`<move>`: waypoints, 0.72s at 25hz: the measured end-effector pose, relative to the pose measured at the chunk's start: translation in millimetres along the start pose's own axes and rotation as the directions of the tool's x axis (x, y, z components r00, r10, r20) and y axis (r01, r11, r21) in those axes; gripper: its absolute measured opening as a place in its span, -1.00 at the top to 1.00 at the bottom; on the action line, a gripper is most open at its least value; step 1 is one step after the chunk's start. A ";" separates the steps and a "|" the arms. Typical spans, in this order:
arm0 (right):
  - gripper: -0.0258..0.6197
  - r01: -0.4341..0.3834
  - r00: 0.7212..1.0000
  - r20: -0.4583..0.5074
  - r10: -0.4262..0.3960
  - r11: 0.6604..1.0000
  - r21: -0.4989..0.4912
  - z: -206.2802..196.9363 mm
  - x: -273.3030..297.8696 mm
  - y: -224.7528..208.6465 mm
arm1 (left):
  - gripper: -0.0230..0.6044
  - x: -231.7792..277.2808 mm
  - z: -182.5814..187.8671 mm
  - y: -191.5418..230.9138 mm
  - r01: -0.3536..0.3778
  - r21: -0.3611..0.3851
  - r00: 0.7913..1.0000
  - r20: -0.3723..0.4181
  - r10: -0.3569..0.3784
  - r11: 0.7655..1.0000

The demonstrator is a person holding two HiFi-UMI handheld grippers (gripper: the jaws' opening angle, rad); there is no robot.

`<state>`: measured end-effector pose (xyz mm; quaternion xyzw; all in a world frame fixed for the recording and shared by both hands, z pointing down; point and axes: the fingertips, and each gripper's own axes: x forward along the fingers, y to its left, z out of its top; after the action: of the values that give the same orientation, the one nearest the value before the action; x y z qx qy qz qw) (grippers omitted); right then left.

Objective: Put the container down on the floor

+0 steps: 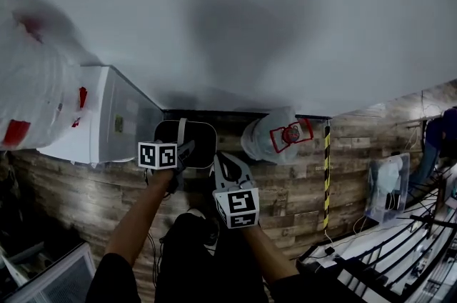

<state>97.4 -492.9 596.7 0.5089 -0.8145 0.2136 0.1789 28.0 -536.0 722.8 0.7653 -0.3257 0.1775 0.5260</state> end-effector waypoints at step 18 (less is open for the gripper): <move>0.88 -0.015 1.000 0.019 0.015 1.000 -0.021 -39.0 72.5 -21.7 | 0.89 48.1 -12.3 69.7 -0.020 0.018 0.999 -0.026 0.020 1.000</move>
<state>89.6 -535.2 670.1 0.5029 -0.8221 0.2015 0.1750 16.0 -556.0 805.1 0.7643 -0.3249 0.1956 0.5215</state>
